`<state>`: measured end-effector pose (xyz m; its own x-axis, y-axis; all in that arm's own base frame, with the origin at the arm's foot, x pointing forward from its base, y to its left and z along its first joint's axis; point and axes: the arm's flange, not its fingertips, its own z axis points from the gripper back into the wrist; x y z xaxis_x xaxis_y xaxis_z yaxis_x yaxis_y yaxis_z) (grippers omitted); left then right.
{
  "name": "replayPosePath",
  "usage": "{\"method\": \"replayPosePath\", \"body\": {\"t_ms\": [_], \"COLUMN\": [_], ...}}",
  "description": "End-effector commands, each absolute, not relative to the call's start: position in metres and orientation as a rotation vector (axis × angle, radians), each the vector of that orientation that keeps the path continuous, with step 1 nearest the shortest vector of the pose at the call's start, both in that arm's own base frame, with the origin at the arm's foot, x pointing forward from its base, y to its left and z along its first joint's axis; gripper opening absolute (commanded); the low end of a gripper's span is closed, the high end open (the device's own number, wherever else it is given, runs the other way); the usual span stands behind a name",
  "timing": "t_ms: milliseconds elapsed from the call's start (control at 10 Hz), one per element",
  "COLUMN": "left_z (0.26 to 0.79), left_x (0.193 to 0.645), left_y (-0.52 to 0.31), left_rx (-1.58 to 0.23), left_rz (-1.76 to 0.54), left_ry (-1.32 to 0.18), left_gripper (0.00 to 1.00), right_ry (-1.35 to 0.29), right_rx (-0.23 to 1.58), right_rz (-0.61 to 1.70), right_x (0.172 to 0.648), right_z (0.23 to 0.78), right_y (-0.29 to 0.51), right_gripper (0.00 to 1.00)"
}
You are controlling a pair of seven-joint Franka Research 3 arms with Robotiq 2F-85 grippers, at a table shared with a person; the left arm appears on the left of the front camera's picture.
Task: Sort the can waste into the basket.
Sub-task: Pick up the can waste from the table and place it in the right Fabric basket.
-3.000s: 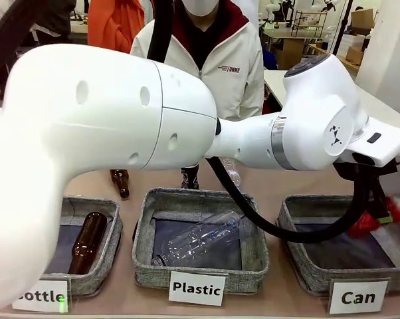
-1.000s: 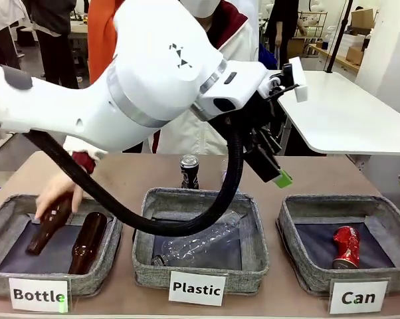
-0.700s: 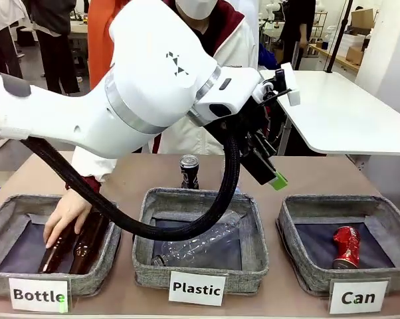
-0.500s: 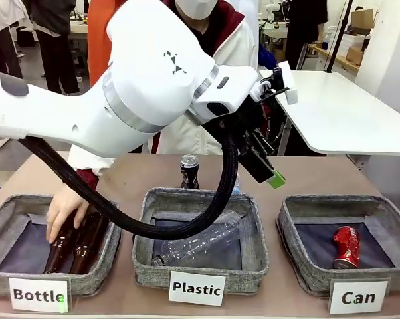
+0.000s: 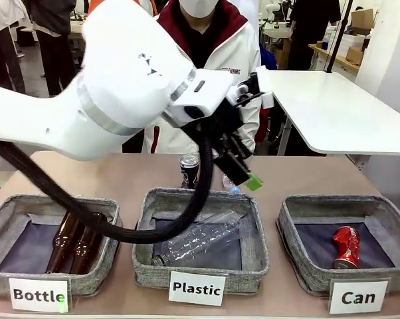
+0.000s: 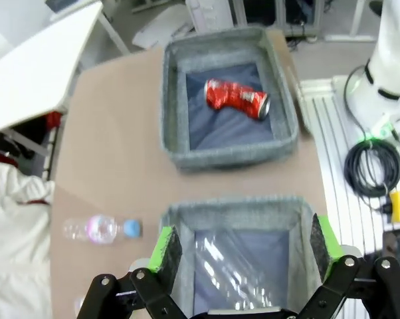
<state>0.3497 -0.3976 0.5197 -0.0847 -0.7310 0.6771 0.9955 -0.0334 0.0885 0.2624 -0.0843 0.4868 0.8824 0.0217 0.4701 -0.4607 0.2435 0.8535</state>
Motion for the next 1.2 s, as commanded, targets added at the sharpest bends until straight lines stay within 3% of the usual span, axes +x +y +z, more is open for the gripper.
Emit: {"method": "replayPosePath", "body": {"t_ms": [0,200,300,500,600,900,1000,1100], "left_z": [0.532,0.542,0.541,0.521,0.504,0.433,0.41,0.394], "left_x": [0.34,0.341,0.336,0.333,0.328,0.277,0.248,0.224], "left_y": [-0.339,-0.261,-0.22,-0.15,-0.12,0.002,0.04,0.061], "left_rx": [-0.494,-0.586,-0.743,-0.996,-1.072,-1.131,-1.176,-1.231], "left_rz": [-1.527,-1.352,-1.286,-0.79,-0.519,-0.191,-0.099,-0.048], "left_ry": [-0.574,-0.565,-0.578,-0.481,-0.531,-0.501,-0.555,-0.701], "left_gripper": [1.0,1.0,1.0,1.0,1.0,1.0,1.0,1.0], "right_ry": [-0.368,-0.298,-0.297,-0.3,-0.287,-0.304,-0.326,-0.354], "right_rx": [1.353,1.372,1.379,1.427,1.467,1.49,1.474,1.402], "right_rz": [0.414,0.453,0.439,0.481,0.468,0.382,0.348,0.306], "right_x": [0.278,0.304,0.317,0.339,0.347,0.356,0.357,0.358], "right_z": [0.482,0.475,0.471,0.463,0.462,0.461,0.459,0.455], "right_y": [-0.054,-0.001,0.026,0.063,0.064,0.039,0.024,0.007], "right_gripper": [1.0,1.0,1.0,1.0,1.0,1.0,1.0,1.0]}}
